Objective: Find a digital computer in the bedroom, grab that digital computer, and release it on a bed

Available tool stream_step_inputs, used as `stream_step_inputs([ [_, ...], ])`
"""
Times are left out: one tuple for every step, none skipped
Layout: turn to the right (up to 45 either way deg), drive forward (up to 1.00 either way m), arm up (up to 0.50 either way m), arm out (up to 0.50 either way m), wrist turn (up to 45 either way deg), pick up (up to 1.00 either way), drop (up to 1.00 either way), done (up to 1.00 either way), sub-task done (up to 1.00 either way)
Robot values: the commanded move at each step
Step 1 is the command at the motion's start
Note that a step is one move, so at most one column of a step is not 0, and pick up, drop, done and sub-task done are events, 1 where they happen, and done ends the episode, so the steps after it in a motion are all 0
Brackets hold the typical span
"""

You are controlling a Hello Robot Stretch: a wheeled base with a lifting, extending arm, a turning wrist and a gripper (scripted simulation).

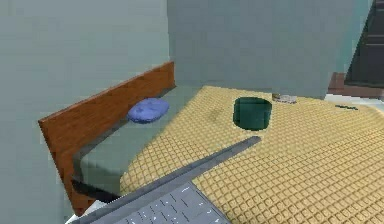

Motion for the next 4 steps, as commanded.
stream_step_inputs([
  [0.0, 0.40, 0.00, 0.00, 0.0, 0.00, 0.00, 0.00, 0.00],
  [45.0, 0.00, 0.00, 0.00, 0.0, 0.00, 0.00, 0.00, 0.00],
  [3.0, 0.00, 0.00, 0.00, 0.0, 0.00, 0.00, 0.00, 0.00],
  [-45.0, 0.00, 0.00, 0.00, 0.0, 0.00, 0.00, 0.00, 0.00],
])
